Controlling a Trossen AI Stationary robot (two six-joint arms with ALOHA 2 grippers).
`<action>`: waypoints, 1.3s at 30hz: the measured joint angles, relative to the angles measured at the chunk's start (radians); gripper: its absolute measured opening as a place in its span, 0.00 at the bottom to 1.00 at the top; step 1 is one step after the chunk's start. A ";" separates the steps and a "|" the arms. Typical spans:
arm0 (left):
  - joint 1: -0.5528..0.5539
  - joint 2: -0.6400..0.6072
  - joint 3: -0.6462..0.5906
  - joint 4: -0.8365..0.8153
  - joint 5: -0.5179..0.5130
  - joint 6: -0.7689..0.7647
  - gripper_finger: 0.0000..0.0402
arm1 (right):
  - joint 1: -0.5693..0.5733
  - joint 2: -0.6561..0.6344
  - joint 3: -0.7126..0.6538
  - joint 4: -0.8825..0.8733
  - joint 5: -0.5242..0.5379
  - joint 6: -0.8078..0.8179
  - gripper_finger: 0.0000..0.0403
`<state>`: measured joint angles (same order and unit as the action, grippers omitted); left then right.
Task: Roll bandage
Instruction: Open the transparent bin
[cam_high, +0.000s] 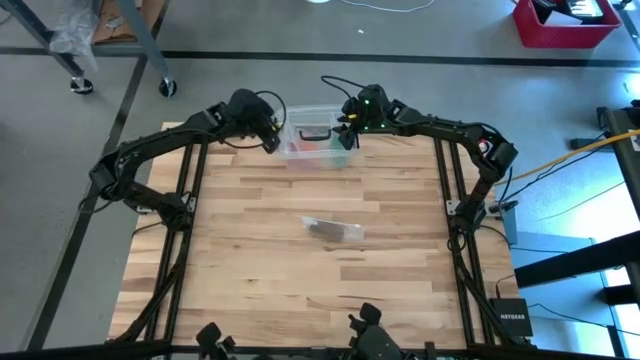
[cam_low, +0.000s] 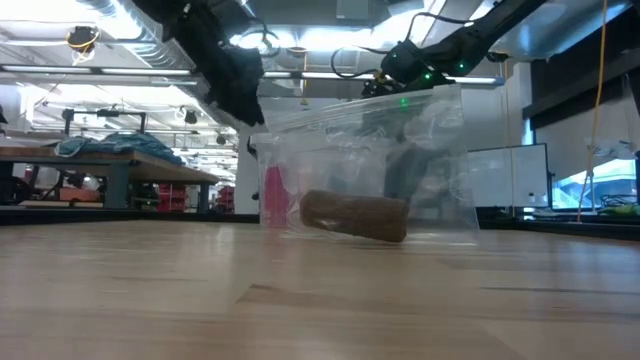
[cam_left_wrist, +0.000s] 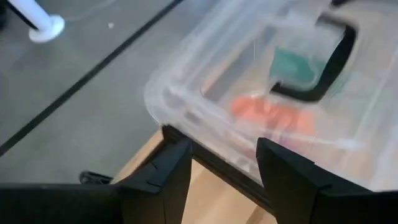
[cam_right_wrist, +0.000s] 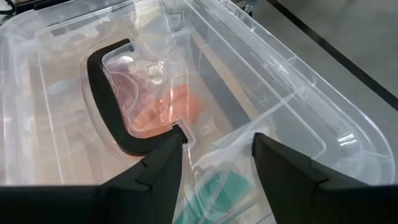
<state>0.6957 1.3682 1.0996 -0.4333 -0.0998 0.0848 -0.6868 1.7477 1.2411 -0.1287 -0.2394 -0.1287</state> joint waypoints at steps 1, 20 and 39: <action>-0.003 0.013 0.000 -0.003 0.000 0.001 0.43 | 0.000 0.000 0.000 0.000 0.000 0.000 0.49; 0.005 0.066 -0.010 -0.246 -0.167 0.002 0.43 | 0.000 -0.002 0.002 -0.049 0.018 -0.003 0.49; 0.001 -0.070 -0.057 -0.015 -0.130 -0.031 0.44 | -0.029 -0.147 0.135 -0.483 0.211 -0.062 0.49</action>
<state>0.6965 1.2980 1.0424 -0.4488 -0.2294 0.0539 -0.7159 1.6009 1.3766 -0.6120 -0.0283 -0.1910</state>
